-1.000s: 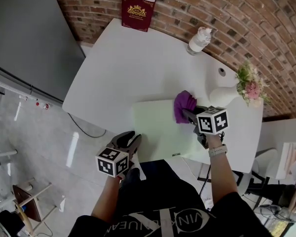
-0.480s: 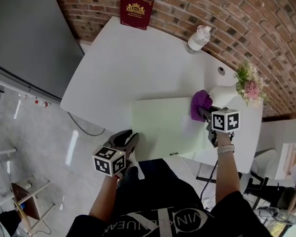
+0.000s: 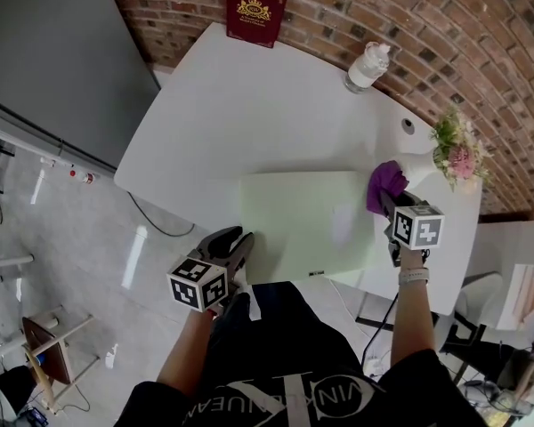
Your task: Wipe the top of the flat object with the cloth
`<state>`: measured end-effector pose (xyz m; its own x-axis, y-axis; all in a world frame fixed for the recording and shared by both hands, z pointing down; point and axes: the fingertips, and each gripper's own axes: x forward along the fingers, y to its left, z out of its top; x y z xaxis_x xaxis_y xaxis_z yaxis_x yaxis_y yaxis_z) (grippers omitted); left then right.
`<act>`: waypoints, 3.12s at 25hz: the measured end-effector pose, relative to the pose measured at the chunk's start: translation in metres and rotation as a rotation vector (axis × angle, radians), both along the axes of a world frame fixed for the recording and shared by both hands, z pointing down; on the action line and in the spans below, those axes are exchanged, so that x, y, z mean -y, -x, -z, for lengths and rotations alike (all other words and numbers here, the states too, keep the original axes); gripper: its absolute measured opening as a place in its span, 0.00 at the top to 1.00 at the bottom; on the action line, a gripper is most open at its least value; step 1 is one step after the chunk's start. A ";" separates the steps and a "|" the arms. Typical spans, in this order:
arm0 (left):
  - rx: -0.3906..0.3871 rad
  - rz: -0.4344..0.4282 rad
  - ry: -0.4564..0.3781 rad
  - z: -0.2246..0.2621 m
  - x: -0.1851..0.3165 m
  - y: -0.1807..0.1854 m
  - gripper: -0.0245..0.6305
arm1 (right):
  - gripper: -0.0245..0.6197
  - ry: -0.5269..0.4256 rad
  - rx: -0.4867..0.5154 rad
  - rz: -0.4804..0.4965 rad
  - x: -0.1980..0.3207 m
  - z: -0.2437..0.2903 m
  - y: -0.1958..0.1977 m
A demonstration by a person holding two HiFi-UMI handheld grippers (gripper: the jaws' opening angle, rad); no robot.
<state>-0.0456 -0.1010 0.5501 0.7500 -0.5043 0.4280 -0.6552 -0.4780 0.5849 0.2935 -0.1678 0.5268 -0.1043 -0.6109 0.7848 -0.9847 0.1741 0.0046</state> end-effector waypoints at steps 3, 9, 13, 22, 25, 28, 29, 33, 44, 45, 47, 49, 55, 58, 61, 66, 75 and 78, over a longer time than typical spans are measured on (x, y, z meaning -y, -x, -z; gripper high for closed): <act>-0.062 0.013 -0.034 0.008 -0.001 0.000 0.73 | 0.84 -0.100 0.003 0.062 0.004 0.024 0.028; -0.072 0.014 -0.012 0.013 -0.012 0.003 0.69 | 0.84 -0.185 0.231 0.232 0.001 0.067 0.131; -0.054 0.006 0.006 0.011 -0.025 0.006 0.69 | 0.84 -0.166 0.381 0.335 -0.011 0.077 0.200; -0.020 -0.012 0.037 -0.001 -0.048 0.014 0.71 | 0.84 -0.017 0.529 0.488 -0.048 0.056 0.301; -0.013 -0.018 0.046 -0.003 -0.049 0.013 0.75 | 0.84 0.047 0.543 0.522 -0.057 0.042 0.323; -0.001 -0.029 0.051 -0.005 -0.049 0.010 0.78 | 0.84 0.099 0.490 0.556 -0.063 0.022 0.337; 0.000 -0.032 0.052 -0.005 -0.050 0.009 0.80 | 0.84 0.107 0.452 0.570 -0.064 0.015 0.338; -0.003 -0.029 0.060 -0.005 -0.050 0.009 0.82 | 0.84 0.100 0.288 0.641 -0.064 0.000 0.337; -0.005 -0.022 0.079 -0.006 -0.051 0.009 0.82 | 0.84 0.109 0.194 0.654 -0.060 -0.002 0.305; -0.010 -0.023 0.081 -0.006 -0.051 0.010 0.82 | 0.84 0.110 0.191 0.646 -0.059 -0.002 0.299; -0.012 -0.024 0.082 -0.005 -0.051 0.010 0.82 | 0.84 0.113 0.191 0.625 -0.059 -0.002 0.287; -0.011 -0.025 0.084 -0.005 -0.050 0.009 0.82 | 0.84 0.115 0.194 0.605 -0.060 -0.003 0.276; -0.003 -0.026 0.089 -0.005 -0.049 0.008 0.82 | 0.84 0.112 0.193 0.562 -0.060 -0.002 0.251; 0.003 -0.023 0.090 -0.005 -0.049 0.008 0.82 | 0.84 0.110 0.186 0.549 -0.061 -0.001 0.240; 0.006 -0.018 0.090 -0.005 -0.050 0.007 0.82 | 0.84 0.110 0.176 0.533 -0.062 -0.001 0.228; 0.011 -0.012 0.092 -0.005 -0.050 0.008 0.82 | 0.84 0.114 0.150 0.495 -0.065 -0.001 0.205; 0.017 -0.010 0.094 -0.005 -0.050 0.008 0.82 | 0.84 0.122 0.079 0.364 -0.068 -0.004 0.131; 0.022 -0.012 0.094 -0.004 -0.050 0.008 0.82 | 0.84 0.126 0.049 0.324 -0.069 -0.006 0.109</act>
<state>-0.0534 -0.0512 0.5545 0.7458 -0.4523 0.4892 -0.6628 -0.4299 0.6131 0.1848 -0.0983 0.5323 -0.3161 -0.4384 0.8414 -0.8768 0.4738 -0.0825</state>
